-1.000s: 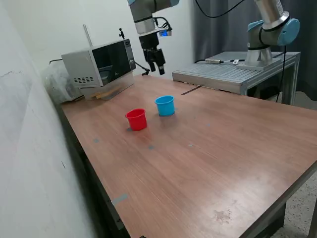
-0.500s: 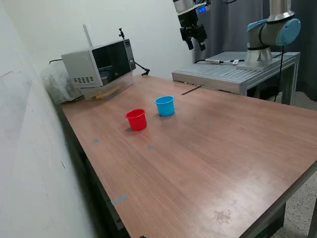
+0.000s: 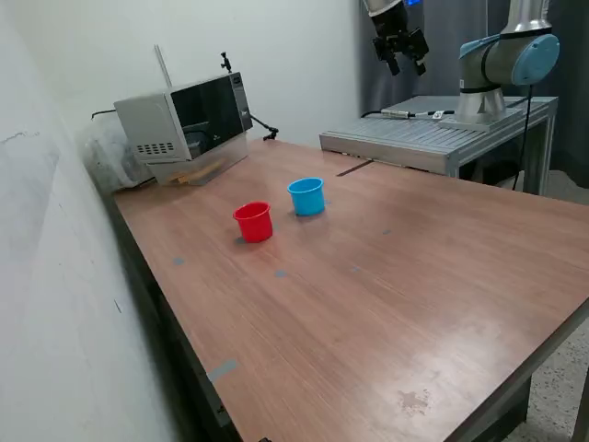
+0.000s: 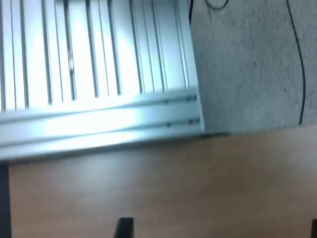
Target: Place red objects in the red bin, and blue objects in the blue bin.
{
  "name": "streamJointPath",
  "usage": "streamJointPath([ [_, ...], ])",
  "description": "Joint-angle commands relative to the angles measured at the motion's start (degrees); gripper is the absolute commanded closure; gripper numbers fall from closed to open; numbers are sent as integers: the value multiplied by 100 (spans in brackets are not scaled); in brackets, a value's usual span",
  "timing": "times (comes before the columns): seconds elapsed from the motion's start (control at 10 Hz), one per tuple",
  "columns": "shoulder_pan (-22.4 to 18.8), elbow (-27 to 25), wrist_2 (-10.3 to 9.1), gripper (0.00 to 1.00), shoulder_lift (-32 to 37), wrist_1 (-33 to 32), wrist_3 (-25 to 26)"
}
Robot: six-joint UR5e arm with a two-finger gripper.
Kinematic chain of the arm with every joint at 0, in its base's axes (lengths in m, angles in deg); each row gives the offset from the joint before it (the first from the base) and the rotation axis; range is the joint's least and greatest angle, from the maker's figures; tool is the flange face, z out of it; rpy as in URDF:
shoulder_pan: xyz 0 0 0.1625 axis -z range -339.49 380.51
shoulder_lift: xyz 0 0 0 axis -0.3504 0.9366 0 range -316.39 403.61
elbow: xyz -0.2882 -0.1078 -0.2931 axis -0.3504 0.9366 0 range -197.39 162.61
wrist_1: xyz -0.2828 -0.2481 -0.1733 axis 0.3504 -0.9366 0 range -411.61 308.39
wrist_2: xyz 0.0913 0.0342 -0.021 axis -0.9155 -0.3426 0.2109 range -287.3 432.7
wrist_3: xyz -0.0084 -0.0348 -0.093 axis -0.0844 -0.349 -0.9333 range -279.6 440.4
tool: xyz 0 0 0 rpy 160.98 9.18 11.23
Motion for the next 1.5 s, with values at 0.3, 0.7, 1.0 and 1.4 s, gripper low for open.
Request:
streamJointPath([
  [0.3,73,-70,11,0,456,1003,-18],
  [0.7,74,-88,11,0,473,1012,-27],
  [1.0,91,-88,11,0,473,1012,-36],
  [1.4,82,-88,11,0,473,1012,-36],
])
